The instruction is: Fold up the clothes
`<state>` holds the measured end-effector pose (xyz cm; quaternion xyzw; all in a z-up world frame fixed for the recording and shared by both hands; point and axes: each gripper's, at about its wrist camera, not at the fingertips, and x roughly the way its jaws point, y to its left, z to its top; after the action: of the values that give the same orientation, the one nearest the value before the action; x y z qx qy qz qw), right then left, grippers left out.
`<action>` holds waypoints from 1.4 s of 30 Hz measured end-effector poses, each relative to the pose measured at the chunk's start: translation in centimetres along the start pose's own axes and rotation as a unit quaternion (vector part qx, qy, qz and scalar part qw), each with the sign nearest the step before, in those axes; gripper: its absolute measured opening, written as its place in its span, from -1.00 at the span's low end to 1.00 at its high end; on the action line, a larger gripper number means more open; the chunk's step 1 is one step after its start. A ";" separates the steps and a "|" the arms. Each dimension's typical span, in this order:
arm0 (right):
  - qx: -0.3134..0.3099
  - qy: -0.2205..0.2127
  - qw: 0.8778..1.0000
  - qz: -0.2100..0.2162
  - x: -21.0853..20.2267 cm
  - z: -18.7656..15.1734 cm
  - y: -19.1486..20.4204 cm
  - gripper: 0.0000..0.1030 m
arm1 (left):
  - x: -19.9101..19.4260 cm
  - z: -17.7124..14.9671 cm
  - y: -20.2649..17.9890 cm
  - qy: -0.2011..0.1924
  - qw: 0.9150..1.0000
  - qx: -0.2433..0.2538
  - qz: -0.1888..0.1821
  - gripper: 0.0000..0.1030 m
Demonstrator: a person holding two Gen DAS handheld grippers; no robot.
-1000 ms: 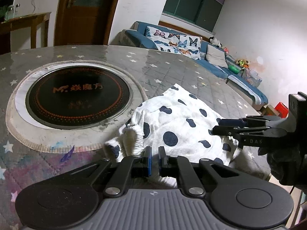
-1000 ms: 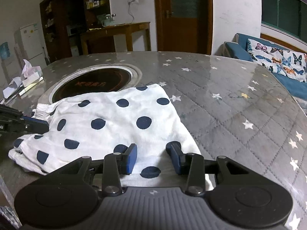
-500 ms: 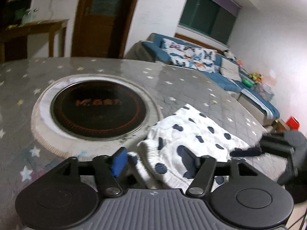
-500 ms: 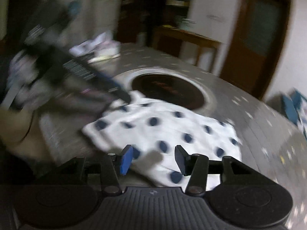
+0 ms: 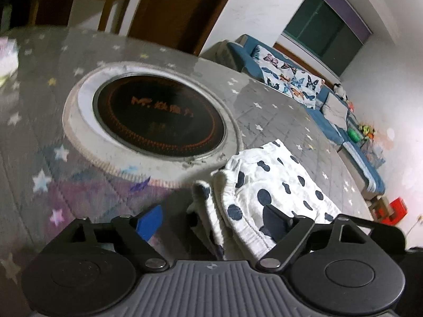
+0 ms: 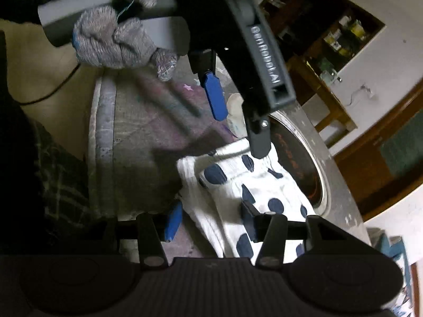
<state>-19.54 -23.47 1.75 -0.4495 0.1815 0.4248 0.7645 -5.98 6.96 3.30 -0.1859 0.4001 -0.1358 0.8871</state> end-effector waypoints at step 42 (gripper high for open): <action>0.223 -0.065 0.972 0.028 -2.1 -1.2 -4.4 -0.78 | 4.9 -1.2 3.5 0.072 0.955 -0.268 -0.103 -0.38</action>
<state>-17.03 -26.59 4.86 -0.2342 0.2343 0.4234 0.8432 -3.43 7.85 -2.22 -0.4470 0.4630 -0.1271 0.7548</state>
